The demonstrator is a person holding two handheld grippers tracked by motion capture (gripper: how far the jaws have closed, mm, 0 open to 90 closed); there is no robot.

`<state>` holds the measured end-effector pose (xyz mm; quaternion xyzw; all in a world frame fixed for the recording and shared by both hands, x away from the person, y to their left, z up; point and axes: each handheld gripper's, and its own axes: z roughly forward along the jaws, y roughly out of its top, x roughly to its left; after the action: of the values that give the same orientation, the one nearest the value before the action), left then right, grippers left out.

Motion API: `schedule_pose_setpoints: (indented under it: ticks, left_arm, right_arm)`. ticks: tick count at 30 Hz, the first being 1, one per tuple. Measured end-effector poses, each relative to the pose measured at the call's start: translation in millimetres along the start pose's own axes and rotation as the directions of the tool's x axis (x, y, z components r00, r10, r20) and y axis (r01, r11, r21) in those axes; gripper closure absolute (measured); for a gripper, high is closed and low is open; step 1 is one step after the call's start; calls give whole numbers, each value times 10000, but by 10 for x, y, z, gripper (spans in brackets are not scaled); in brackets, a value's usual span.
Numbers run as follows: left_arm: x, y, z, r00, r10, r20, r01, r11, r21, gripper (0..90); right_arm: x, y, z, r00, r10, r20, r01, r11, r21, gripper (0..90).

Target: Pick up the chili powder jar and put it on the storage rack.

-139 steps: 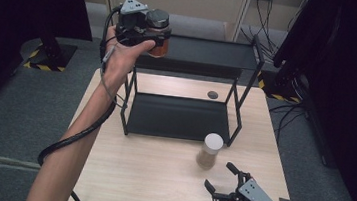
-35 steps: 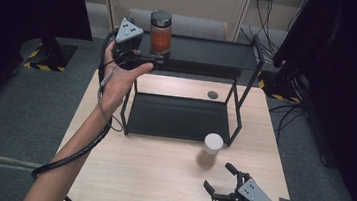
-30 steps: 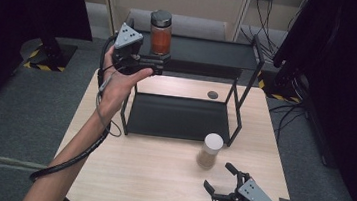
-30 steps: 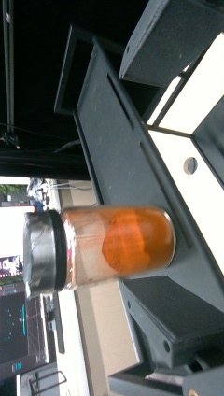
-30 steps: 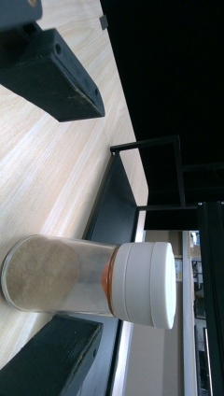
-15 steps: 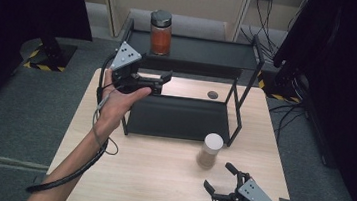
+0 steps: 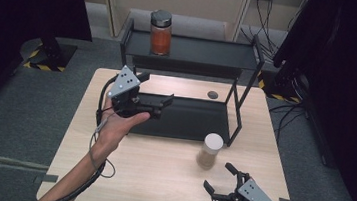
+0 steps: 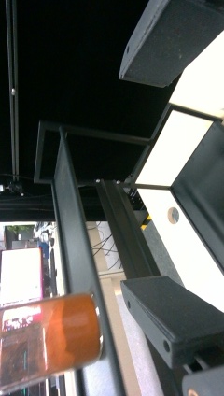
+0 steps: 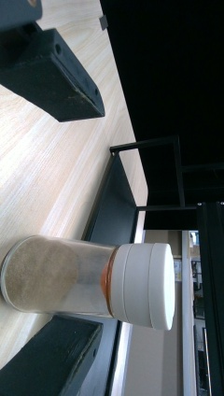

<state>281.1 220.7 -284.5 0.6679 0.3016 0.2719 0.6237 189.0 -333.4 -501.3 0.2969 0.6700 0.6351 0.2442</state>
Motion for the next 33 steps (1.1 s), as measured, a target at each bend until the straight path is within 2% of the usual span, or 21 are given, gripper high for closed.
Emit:
schedule_pose_setpoints:
  ticks: [11,17,21,27,33]
  left_arm:
    - [-106,-302,-149,9993,-72,376,75,9999,-92,13]
    - [-140,-437,-212,9991,-121,418,125,9999,-87,13]
    - [-177,-526,-255,9993,-14,361,20,9998,-189,13]
    - [-207,-661,-311,9983,-169,551,183,9995,-253,13]
    - [-252,-797,-373,9979,-116,633,138,9993,-337,13]
  right_arm:
    - [4,0,0,10000,9,8,-9,10000,-1,9]
    - [8,1,2,10000,5,13,-5,10000,-1,10]
    - [11,0,1,10000,-8,8,8,10000,-27,10]
    - [13,-2,3,10000,14,31,-13,10000,-33,10]
    - [14,-4,3,10000,22,36,-22,10000,-56,10]
